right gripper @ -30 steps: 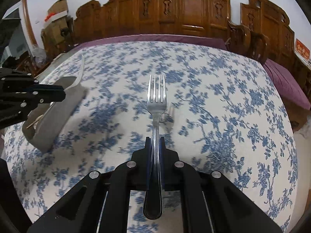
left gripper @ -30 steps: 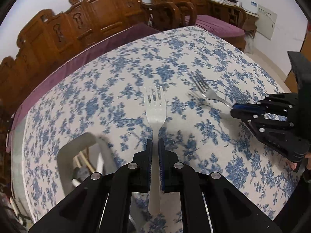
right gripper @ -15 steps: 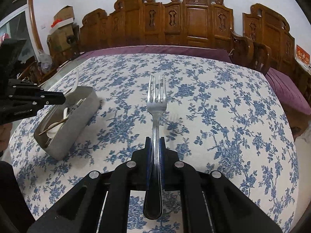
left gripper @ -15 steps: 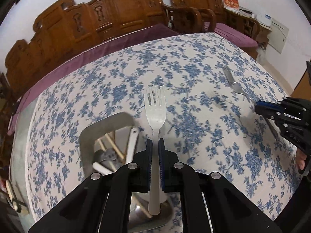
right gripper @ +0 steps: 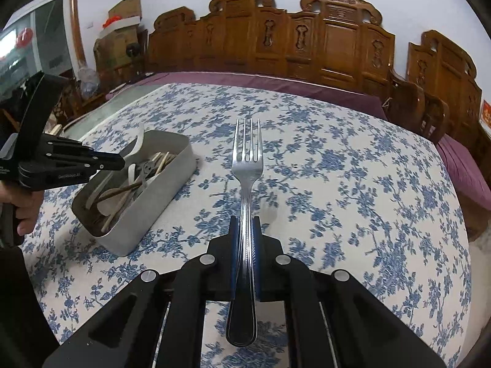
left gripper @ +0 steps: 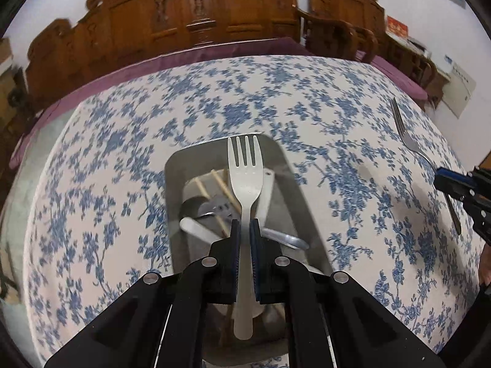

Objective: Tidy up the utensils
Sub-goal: 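Lower the white plastic fork into the tray and open the left gripper, then carry the metal fork into the tray and open the right gripper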

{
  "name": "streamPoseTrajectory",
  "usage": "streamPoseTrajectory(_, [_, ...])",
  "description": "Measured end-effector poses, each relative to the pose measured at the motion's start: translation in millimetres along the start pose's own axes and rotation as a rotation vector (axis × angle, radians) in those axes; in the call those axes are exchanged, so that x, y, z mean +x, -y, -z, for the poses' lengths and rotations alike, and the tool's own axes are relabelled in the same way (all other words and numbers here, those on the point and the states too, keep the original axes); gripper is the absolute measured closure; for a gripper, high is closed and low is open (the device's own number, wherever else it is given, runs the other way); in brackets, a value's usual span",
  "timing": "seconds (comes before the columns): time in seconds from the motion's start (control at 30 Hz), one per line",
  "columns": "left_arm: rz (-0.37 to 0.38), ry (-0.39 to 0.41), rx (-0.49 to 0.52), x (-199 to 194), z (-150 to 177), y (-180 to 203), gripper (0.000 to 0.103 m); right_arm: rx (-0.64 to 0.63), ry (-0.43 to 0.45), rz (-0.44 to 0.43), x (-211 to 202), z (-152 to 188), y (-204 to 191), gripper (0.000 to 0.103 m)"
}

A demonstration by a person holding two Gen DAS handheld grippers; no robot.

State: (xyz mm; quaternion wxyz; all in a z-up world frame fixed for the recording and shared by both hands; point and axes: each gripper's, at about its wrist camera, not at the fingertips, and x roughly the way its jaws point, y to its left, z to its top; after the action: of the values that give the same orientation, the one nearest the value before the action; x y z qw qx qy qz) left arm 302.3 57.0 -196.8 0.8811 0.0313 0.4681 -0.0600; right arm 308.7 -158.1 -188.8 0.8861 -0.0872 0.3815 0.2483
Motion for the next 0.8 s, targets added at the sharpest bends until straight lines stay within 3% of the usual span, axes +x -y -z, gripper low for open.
streamPoseTrajectory(0.23, [0.006,0.002,-0.052,9,6,-19,0.097,-0.039,-0.019,0.004,7,-7,-20,0.094])
streamPoseTrajectory(0.57, [0.017,0.056,-0.076,-7,10,-35,0.096,-0.075,-0.014,-0.029,17,-32,-61,0.094])
streamPoseTrajectory(0.7, [0.004,0.087,-0.085,-15,9,-43,0.084,-0.08,-0.016,-0.05,24,-39,-79,0.094])
streamPoseTrajectory(0.8, [-0.011,0.102,-0.086,-19,8,-48,0.083,-0.089,-0.02,-0.068,31,-42,-94,0.094])
